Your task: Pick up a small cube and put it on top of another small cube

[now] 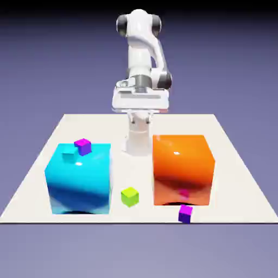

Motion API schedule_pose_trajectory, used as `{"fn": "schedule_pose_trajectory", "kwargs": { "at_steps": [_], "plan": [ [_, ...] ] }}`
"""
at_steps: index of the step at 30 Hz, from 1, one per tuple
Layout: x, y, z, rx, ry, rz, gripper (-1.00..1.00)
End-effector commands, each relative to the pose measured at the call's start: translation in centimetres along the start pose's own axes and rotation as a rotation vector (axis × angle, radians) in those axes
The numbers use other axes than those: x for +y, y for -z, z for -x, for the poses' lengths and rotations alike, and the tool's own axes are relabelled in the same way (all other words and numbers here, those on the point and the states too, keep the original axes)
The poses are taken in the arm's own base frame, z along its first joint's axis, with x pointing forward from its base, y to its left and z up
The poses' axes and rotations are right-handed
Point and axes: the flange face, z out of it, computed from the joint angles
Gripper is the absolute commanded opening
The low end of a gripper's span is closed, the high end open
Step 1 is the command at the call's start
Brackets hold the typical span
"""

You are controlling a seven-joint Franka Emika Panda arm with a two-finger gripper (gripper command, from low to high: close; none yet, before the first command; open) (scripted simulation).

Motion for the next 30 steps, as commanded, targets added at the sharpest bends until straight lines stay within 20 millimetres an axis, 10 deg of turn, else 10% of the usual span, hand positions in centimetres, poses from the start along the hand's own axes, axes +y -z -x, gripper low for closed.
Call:
{"fn": "schedule_pose_trajectory", "kwargs": {
  "at_steps": [1,30],
  "plan": [
    [-0.5,-1.0,0.0,-0.024,-0.005,0.027,0.0],
    [-7.5,-29.4,11.2,-0.7,-0.303,0.743,0.0]
  ]
}}
